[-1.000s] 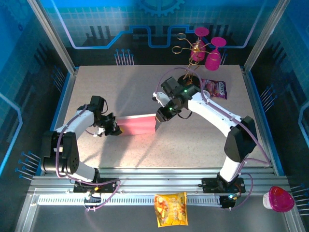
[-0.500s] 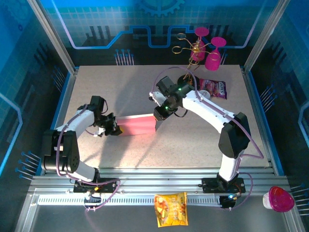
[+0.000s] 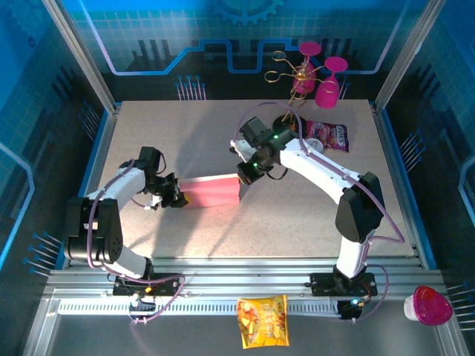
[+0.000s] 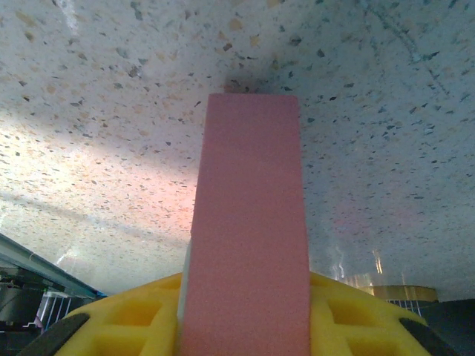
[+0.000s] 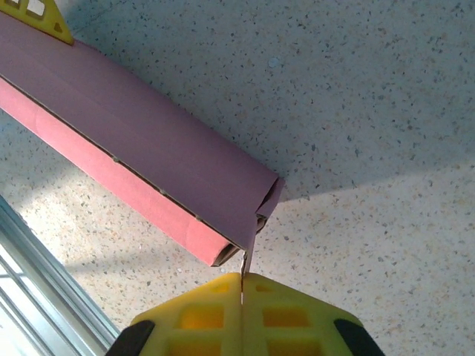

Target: Fold the paper box

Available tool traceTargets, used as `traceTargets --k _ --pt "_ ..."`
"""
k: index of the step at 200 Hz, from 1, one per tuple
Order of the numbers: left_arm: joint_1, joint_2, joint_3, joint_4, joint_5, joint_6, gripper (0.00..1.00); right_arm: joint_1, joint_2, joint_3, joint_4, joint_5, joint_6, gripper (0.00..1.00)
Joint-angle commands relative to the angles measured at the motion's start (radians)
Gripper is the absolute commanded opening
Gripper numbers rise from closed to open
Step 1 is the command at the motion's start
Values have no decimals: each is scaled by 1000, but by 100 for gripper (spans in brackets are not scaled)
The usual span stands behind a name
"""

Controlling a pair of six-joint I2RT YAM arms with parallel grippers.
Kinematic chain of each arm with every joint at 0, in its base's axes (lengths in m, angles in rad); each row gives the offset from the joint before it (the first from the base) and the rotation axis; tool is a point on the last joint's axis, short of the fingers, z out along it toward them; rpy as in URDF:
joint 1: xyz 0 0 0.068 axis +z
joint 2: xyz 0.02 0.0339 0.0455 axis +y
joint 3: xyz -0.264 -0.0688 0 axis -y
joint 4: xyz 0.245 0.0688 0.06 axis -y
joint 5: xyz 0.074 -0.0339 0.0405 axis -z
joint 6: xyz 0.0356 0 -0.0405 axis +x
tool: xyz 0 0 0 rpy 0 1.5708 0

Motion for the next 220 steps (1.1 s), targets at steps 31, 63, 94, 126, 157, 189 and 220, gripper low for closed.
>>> traceTargets --k 31,63,94,126,157,189,220 --pt "11 22 4 -13 -34 -8 11 44 9 37 6 34 154 0" --pt "11 25 0 -6 -33 -12 11 55 4 20 26 74 233 0" --pt "11 25 -4 1 -30 -14 10 58 -17 -24 68 92 302 0" --pt "11 25 -3 2 -30 -14 10 61 -16 -30 82 93 327 0" --pt "11 26 -4 6 -28 -14 10 67 -12 -34 80 107 332 0" --pt "11 26 -7 9 -29 -14 10 71 -9 -33 84 118 342 0" --pt "11 27 -9 14 -27 -14 10 73 2 -17 78 125 353 0"
